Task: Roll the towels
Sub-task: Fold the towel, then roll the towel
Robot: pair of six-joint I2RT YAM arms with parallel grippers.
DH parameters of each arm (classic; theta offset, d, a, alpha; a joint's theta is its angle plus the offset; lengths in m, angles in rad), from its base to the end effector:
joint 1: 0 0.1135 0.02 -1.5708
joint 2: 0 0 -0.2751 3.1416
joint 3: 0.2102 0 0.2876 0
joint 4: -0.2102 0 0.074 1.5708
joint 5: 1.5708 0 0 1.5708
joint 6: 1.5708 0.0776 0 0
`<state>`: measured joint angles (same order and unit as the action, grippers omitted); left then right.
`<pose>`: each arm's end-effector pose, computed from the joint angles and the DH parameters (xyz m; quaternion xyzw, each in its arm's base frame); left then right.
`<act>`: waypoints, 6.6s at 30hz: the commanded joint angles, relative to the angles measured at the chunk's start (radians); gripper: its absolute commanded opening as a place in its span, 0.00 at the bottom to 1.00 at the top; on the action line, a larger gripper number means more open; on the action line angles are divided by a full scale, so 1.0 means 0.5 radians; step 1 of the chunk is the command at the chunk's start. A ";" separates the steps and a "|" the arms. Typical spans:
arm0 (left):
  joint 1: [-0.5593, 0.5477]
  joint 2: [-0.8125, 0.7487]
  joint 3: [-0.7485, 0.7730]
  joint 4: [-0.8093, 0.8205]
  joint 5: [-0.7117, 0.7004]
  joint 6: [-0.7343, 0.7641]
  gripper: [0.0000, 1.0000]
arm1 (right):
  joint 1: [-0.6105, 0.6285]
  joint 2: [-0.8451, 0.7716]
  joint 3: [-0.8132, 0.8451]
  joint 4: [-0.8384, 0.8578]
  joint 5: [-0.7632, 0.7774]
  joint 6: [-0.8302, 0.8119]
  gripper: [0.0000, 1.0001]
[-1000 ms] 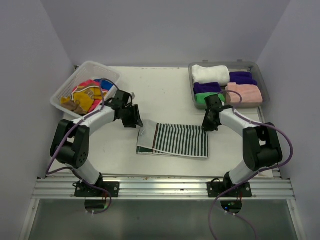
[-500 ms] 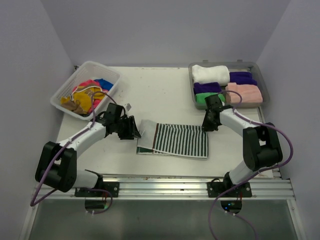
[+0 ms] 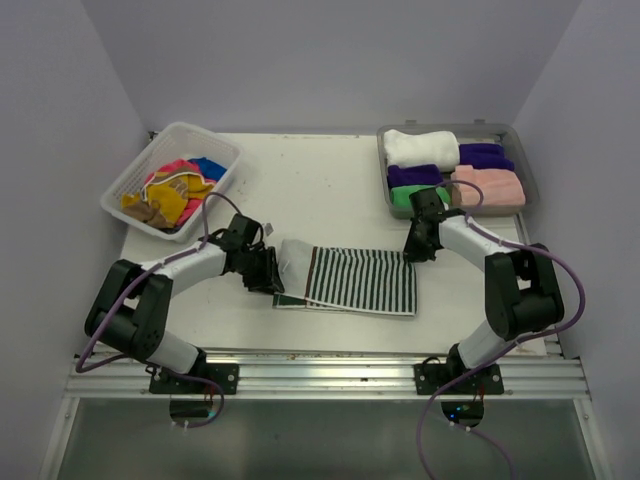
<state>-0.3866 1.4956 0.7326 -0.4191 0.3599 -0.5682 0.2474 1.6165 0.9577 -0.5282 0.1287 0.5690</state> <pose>0.2672 -0.1383 0.1011 -0.0531 0.9645 -0.2433 0.0881 0.3401 0.0756 0.1236 0.1690 0.9650 0.0176 0.1998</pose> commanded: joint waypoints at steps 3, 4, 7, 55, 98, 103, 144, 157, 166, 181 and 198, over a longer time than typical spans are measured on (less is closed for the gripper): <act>-0.040 -0.009 0.041 0.047 -0.066 -0.036 0.31 | -0.007 0.025 0.063 0.001 -0.043 0.019 0.00; -0.052 -0.012 0.065 0.034 -0.097 -0.036 0.30 | -0.010 0.022 0.063 0.004 -0.043 0.019 0.00; -0.089 -0.033 0.121 -0.033 -0.161 -0.026 0.23 | -0.007 0.022 0.060 -0.002 -0.043 0.019 0.00; -0.153 -0.252 0.580 -0.371 -0.337 -0.112 0.41 | 0.088 -0.389 0.057 -0.110 -0.040 0.049 0.31; -0.254 0.801 1.877 -0.555 -0.601 0.155 0.46 | 0.956 -0.623 -0.250 -0.257 0.307 0.510 0.08; -0.258 0.641 1.382 -0.398 -0.524 0.084 0.43 | 0.889 -0.368 -0.200 -0.092 0.264 0.347 0.08; -0.359 -0.248 0.471 -0.309 -0.284 -0.173 0.48 | 0.843 0.261 0.275 0.111 0.132 0.378 0.07; -0.696 -0.466 0.207 -0.303 -0.281 -0.422 0.57 | 0.895 -0.545 -0.068 -0.036 0.157 0.414 0.12; -0.914 -0.264 0.054 0.148 -0.180 -0.603 0.40 | 1.140 -0.708 -0.433 0.059 0.037 0.681 0.12; -0.923 -0.291 0.032 -0.060 -0.339 -0.526 0.40 | 1.177 -0.824 -0.526 -0.054 0.153 0.706 0.16; -1.006 -0.221 -0.213 0.166 -0.306 -0.695 0.51 | 1.214 -1.033 -0.900 0.166 -0.119 0.789 0.52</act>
<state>-0.8787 1.3815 0.6376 -0.4019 0.2058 -0.8890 0.8509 1.0904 0.5186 -0.5159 0.0921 0.9428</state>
